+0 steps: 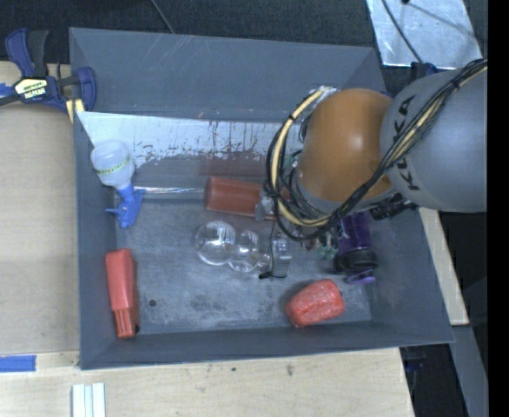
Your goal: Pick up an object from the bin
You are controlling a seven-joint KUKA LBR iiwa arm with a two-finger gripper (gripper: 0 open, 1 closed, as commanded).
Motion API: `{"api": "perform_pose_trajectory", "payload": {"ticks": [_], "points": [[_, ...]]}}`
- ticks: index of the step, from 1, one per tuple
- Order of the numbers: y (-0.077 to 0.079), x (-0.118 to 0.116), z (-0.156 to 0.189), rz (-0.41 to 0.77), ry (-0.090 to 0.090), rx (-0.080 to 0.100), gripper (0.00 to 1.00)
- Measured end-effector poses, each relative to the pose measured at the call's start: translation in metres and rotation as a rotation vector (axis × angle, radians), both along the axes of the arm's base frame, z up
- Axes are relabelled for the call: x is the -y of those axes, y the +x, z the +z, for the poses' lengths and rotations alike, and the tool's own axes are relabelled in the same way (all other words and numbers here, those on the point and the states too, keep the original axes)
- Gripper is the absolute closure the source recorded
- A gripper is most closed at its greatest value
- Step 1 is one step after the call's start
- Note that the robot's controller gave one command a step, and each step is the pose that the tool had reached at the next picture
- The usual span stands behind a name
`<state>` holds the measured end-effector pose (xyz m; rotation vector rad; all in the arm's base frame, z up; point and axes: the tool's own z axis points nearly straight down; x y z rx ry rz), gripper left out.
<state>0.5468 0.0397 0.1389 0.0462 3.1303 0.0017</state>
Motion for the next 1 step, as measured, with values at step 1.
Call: {"api": "perform_pose_trajectory", "payload": {"ticks": [1], "points": [[0.0062, 0.0145, -0.0439, 0.07, -0.001, -0.011, 0.0]]}}
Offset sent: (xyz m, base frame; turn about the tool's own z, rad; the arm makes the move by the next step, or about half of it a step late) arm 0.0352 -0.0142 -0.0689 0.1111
